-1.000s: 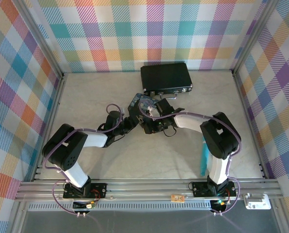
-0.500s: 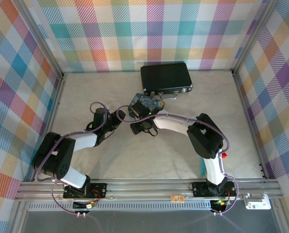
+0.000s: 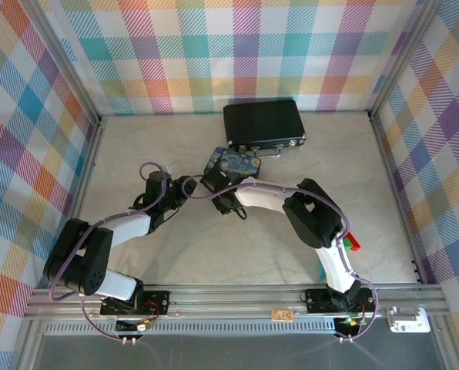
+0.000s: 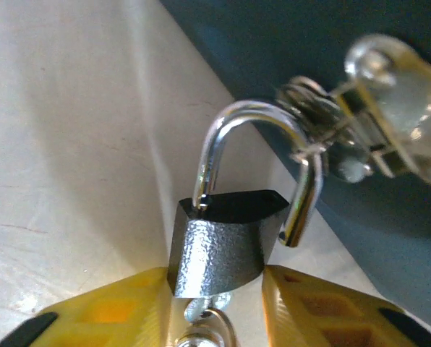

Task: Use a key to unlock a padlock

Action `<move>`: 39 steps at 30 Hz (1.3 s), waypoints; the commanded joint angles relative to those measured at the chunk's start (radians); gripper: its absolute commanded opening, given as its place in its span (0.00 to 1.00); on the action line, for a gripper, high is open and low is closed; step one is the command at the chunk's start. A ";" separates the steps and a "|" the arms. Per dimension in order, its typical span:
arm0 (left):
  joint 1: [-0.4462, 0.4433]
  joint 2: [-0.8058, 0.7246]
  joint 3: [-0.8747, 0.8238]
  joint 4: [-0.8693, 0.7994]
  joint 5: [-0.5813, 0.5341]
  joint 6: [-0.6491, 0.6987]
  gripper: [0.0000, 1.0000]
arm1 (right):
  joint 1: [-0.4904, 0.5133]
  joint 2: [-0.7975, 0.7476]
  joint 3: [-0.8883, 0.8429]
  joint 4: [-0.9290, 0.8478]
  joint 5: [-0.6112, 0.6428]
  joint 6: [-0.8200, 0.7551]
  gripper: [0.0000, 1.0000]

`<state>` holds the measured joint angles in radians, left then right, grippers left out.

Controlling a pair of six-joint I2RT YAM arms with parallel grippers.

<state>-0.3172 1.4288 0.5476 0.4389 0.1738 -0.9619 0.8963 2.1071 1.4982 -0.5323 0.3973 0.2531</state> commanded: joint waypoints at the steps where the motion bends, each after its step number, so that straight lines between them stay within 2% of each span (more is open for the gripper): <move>1: 0.004 -0.023 -0.014 -0.003 0.020 -0.004 0.39 | -0.009 0.035 0.005 -0.006 0.014 0.009 0.30; 6: -0.007 -0.021 -0.036 0.042 0.051 -0.013 0.39 | -0.026 -0.001 -0.038 0.034 -0.072 0.015 0.21; 13: -0.046 0.069 -0.055 0.231 0.135 -0.046 0.40 | -0.108 -0.102 -0.163 0.176 -0.410 -0.020 0.18; 19: -0.117 0.179 -0.036 0.392 0.143 -0.064 0.40 | -0.212 -0.152 -0.268 0.288 -0.658 -0.021 0.06; 25: -0.148 0.264 0.007 0.422 0.126 -0.055 0.39 | -0.247 -0.163 -0.307 0.330 -0.775 -0.043 0.00; 33: -0.152 0.333 0.036 0.467 0.128 -0.050 0.37 | -0.268 -0.152 -0.327 0.387 -0.919 -0.007 0.00; 39: -0.152 0.353 0.067 0.416 0.116 -0.003 0.36 | -0.294 -0.150 -0.350 0.426 -0.988 0.027 0.00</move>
<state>-0.4633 1.7596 0.5842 0.8429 0.2966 -1.0023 0.6163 1.9587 1.1671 -0.1417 -0.5018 0.2543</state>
